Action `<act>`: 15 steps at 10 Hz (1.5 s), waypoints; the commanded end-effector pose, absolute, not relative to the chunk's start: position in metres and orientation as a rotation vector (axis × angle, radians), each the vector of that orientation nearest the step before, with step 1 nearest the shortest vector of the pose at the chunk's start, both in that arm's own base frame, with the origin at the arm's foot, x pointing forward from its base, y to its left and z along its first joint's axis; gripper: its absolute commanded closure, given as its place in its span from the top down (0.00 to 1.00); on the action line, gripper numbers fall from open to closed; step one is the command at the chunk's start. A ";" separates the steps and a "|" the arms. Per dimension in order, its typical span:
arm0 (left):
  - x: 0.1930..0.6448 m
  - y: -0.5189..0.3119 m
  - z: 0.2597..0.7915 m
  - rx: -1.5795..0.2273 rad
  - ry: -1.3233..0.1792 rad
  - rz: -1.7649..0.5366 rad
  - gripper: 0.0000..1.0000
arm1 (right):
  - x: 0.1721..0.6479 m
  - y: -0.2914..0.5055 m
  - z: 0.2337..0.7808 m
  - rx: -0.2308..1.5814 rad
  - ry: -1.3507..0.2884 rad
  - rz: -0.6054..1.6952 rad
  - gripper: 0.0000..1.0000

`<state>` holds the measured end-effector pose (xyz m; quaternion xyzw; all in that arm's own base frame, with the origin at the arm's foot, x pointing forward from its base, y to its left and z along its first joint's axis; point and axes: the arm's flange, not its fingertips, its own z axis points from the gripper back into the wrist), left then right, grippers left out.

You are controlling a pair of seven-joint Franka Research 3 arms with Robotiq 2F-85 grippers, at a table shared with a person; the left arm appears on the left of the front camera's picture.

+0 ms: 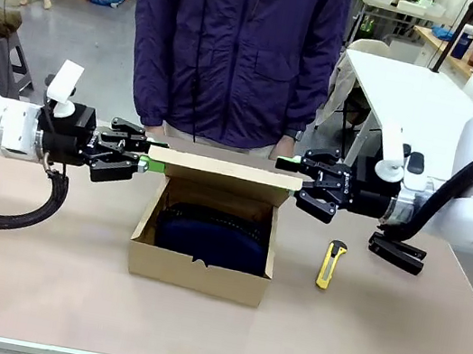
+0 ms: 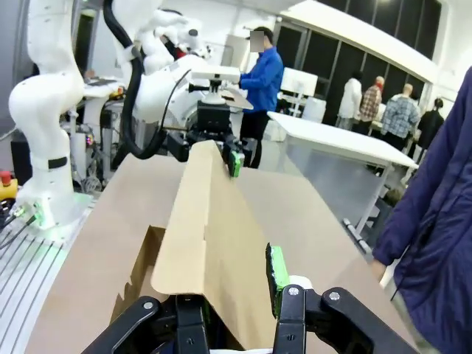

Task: Pack the item into the box.
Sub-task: Close the Mailer Box.

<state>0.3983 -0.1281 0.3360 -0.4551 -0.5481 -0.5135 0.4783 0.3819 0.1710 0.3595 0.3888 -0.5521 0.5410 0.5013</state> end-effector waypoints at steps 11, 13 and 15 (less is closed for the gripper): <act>0.360 -0.054 0.345 -1.014 -1.260 -1.512 1.00 | 0.346 0.096 0.323 0.830 -1.204 1.282 1.00; 0.350 -0.026 0.351 -0.987 -1.347 -1.405 1.00 | 0.344 0.078 0.331 0.853 -1.306 1.157 1.00; 0.345 -0.031 0.365 -0.929 -1.529 -1.217 1.00 | 0.349 0.089 0.341 0.902 -1.403 1.054 1.00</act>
